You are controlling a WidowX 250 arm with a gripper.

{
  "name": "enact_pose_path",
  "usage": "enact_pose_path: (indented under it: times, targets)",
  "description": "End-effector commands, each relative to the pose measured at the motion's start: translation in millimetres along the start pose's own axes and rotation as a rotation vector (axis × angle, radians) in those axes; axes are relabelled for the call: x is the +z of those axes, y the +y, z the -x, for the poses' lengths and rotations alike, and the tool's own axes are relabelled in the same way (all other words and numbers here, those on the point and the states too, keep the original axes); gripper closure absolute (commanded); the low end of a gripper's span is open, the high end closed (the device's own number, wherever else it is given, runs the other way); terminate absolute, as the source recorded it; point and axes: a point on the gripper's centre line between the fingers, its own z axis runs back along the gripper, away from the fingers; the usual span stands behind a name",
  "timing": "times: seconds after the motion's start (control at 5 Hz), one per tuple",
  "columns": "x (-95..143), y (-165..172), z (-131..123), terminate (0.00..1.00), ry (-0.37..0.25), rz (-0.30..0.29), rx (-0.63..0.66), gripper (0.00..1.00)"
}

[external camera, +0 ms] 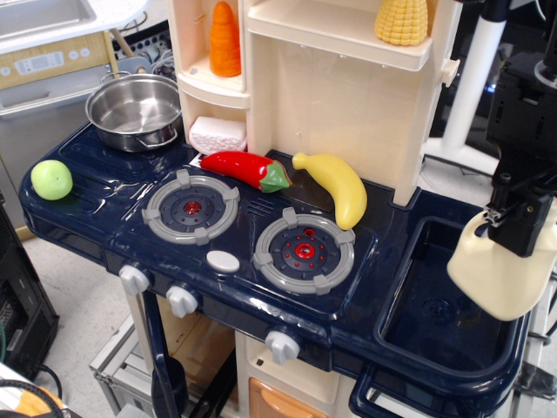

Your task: Put detergent in sink

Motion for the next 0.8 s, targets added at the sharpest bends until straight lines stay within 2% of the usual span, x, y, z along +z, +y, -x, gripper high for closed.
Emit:
enact_pose_path:
  times: [0.0,0.2,0.4,0.6]
  targets:
    - [-12.5,5.6,-17.7,0.00,0.002,0.093,-0.060,1.00]
    - [-18.7,9.8,-24.2,0.00,-0.022,0.110,-0.120,1.00]
    - [-18.7,9.8,-24.2,0.00,-0.022,0.110,-0.120,0.00]
    - [-18.7,9.8,-24.2,1.00,-0.022,0.110,-0.120,0.00]
